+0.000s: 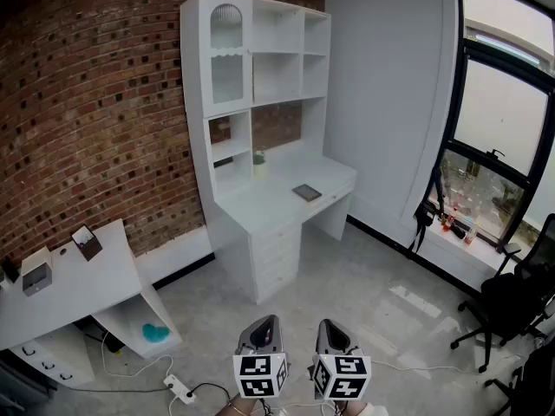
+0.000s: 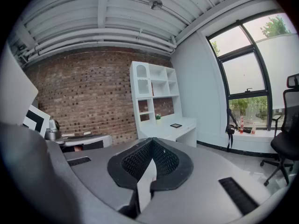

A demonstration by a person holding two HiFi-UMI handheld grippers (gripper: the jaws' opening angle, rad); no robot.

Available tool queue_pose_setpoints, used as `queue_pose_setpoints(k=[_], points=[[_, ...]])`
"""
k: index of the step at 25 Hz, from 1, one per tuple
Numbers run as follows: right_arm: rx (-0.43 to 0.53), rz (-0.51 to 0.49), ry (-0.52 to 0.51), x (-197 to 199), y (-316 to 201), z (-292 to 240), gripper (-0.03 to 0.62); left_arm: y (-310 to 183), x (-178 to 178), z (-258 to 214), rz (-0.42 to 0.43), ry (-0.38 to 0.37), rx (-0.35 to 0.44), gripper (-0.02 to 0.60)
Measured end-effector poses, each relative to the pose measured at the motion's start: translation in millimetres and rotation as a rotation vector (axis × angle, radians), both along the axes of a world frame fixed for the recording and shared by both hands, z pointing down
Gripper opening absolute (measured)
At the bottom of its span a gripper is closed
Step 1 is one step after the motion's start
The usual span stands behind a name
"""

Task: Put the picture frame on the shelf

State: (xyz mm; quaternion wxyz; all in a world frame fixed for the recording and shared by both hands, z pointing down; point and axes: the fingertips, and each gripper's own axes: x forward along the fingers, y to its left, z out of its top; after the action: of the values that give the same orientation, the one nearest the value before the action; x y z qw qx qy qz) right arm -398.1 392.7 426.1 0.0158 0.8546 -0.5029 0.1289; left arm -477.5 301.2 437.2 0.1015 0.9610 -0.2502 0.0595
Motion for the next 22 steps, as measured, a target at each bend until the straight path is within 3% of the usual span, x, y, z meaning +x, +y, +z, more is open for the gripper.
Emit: queue_pose_setpoints(k=[22], points=[[0.014,0.027,-0.057,-19.4,-17.8,19.8,0.025,-23.3,-18.2,15.0,0.019,0.003,-0.034,-0.002]])
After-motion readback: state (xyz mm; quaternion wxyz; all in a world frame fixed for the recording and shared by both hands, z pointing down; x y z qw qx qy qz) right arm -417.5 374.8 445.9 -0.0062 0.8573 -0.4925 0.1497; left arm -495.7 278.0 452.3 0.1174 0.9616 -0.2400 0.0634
